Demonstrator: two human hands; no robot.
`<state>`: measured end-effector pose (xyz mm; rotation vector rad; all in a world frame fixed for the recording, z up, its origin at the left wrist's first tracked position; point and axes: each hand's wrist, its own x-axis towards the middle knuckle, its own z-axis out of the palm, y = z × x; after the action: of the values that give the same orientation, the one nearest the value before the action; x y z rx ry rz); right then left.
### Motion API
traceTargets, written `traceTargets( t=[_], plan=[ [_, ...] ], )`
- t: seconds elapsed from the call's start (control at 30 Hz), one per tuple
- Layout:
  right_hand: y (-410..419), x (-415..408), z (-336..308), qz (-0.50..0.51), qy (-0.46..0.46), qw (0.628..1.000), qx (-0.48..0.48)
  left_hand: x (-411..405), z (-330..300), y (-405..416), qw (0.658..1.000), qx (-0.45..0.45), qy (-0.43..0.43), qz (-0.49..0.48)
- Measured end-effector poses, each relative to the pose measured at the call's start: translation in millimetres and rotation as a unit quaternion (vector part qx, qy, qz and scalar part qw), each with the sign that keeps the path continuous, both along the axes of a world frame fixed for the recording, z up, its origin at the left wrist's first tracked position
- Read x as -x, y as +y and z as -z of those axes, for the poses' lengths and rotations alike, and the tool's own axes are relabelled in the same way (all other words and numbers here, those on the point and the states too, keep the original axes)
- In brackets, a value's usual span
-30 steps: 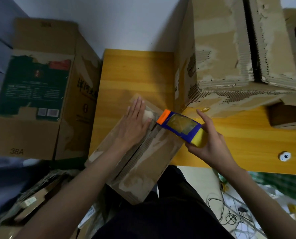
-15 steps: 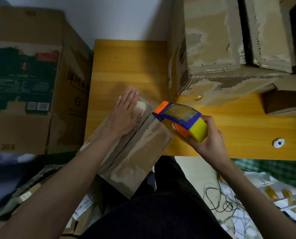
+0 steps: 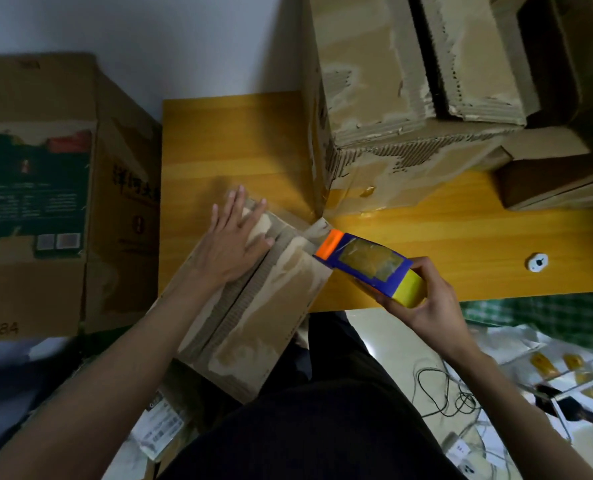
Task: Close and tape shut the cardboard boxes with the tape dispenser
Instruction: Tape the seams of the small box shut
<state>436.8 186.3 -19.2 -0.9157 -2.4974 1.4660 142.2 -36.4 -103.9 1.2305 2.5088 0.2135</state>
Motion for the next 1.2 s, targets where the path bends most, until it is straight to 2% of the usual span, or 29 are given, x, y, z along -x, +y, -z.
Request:
traceTargets(
  t=[0.2, 0.3, 0.67, 0.8, 0.9, 1.2],
  plan=[
    [-3, -3, 1, 0.002, 0.012, 1.000, 0.005, -22, -4, 1, 0.997, 0.006, 0.050, 0.051],
    [0, -4, 0, 0.002, 0.022, 1.000, 0.000, -43, -4, 5, 0.996, -0.001, 0.046, 0.074],
    [8, -8, 8, -0.012, 0.018, 1.000, -0.023, -69, -7, 25, 0.995, 0.040, 0.062, 0.063],
    [11, -9, 10, -0.008, 0.016, 1.000, -0.011, -100, -9, 38, 0.992, 0.056, 0.041, 0.108],
    [11, -9, 10, -0.008, 0.014, 1.000, -0.007, -119, -9, 46, 0.993, 0.054, 0.043, 0.092],
    [5, 4, 14, -0.019, 0.016, 1.000, -0.002, -100, -5, 33, 0.994, 0.019, 0.034, 0.103]
  ],
)
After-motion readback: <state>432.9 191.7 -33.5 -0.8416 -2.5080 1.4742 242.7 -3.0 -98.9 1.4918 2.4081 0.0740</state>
